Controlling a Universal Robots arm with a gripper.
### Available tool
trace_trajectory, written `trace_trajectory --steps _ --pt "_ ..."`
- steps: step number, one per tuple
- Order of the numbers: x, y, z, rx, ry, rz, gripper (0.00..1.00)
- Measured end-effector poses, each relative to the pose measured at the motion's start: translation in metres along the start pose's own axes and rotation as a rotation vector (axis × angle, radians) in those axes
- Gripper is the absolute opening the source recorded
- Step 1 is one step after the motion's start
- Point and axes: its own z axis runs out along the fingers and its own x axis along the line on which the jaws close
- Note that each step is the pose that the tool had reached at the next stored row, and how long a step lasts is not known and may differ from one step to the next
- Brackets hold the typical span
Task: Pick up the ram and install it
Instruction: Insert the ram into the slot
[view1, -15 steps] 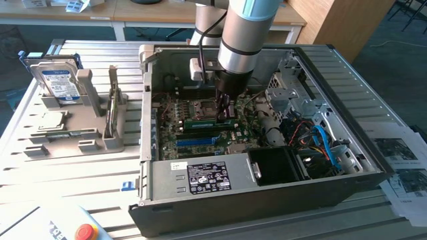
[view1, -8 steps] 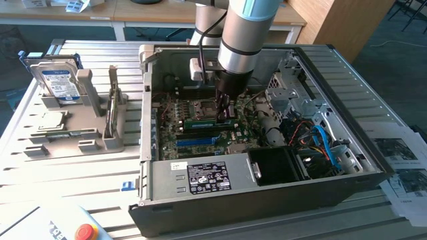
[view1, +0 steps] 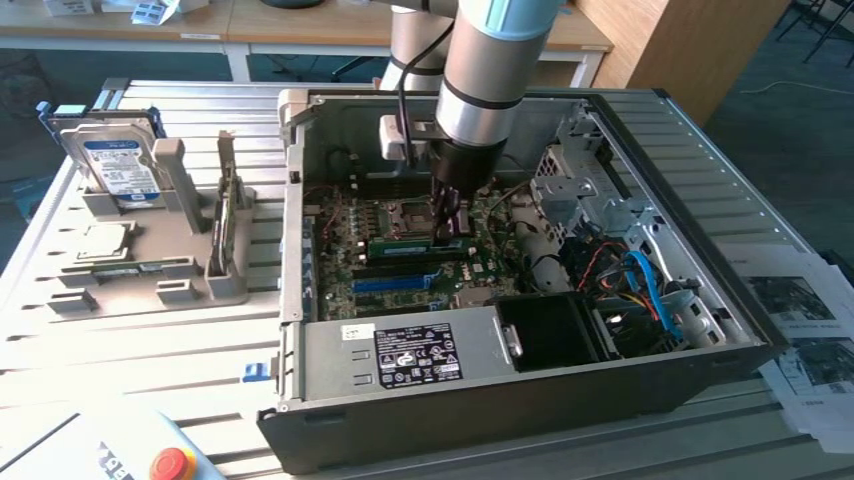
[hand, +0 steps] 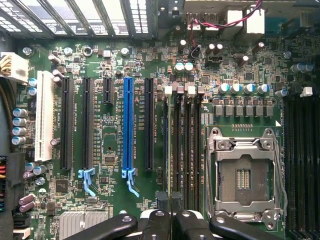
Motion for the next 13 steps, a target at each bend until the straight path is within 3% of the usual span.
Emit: trace_trajectory --steps 13 --pt "0.0000 0.0000 -0.0001 0.0001 -0.0017 0.013 0.12"
